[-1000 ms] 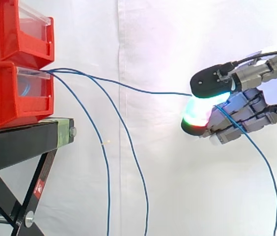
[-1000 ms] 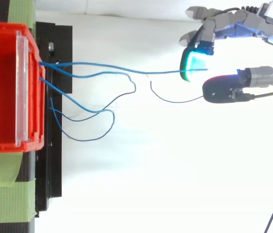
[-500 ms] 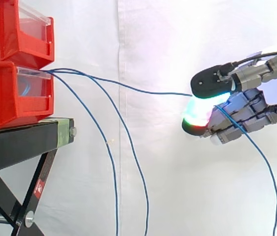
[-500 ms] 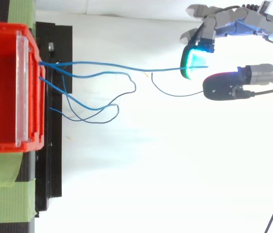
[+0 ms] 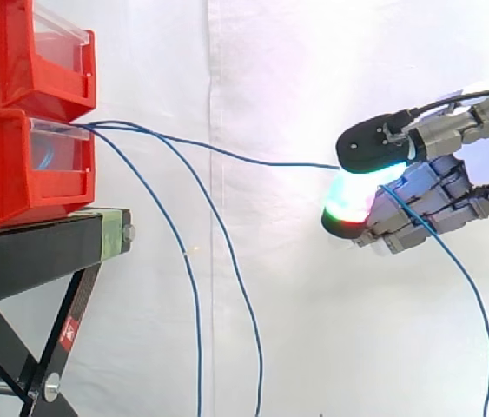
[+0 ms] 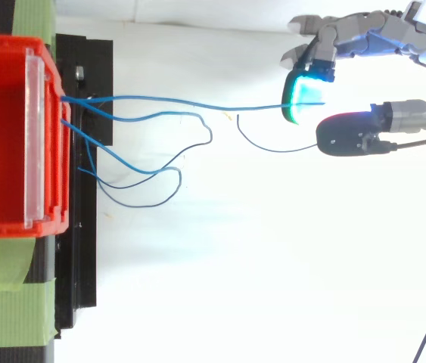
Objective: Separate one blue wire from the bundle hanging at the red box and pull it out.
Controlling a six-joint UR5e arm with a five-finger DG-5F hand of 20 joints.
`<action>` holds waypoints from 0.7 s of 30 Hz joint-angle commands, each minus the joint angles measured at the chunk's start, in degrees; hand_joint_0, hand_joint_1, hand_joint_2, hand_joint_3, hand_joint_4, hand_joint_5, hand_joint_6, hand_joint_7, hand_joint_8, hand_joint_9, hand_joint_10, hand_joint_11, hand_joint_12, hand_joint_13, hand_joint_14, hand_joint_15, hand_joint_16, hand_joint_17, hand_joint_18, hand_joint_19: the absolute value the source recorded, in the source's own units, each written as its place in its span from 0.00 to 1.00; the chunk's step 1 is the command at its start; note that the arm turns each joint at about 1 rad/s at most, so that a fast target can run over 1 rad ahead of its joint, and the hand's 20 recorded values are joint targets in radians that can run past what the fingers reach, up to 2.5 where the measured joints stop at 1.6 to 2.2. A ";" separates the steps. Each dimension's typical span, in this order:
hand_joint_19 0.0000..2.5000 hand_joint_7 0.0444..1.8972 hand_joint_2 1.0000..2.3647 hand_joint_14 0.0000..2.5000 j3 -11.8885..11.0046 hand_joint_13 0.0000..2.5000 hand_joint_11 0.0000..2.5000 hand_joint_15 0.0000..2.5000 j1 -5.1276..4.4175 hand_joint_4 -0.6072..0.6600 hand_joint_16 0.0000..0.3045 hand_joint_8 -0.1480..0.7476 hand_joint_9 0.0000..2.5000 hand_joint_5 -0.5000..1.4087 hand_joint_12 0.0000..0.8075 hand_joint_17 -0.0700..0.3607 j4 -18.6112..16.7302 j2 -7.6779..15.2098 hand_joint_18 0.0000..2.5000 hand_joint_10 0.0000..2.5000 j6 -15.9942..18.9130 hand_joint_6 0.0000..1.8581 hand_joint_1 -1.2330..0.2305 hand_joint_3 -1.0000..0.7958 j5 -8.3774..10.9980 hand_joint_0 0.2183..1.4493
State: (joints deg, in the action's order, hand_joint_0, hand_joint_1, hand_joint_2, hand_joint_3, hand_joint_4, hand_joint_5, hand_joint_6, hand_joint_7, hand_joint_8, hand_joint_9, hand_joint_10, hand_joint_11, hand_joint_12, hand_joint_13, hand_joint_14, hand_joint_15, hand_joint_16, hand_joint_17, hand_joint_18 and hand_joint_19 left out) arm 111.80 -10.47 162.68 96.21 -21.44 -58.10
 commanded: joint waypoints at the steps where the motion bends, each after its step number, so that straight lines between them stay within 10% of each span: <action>1: 0.07 0.66 0.02 0.00 0.00 0.08 0.16 0.08 -0.08 0.55 0.17 0.50 0.23 0.18 0.43 0.44 0.00 0.03 0.04 0.00 0.00 0.46 0.35 0.61 0.00 0.31; 21: 0.06 0.70 0.02 0.00 0.00 0.10 0.18 0.08 0.01 0.55 0.18 0.51 0.26 0.19 0.45 0.44 0.00 0.03 0.06 0.01 0.00 0.45 0.34 0.62 0.00 0.31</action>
State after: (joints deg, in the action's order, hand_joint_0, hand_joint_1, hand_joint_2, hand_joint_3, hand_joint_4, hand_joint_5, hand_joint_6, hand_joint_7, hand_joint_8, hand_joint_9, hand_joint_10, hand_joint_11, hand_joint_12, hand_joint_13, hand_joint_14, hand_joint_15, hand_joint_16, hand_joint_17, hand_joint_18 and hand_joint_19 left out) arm 111.80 -10.48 162.69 96.21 -21.45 -58.10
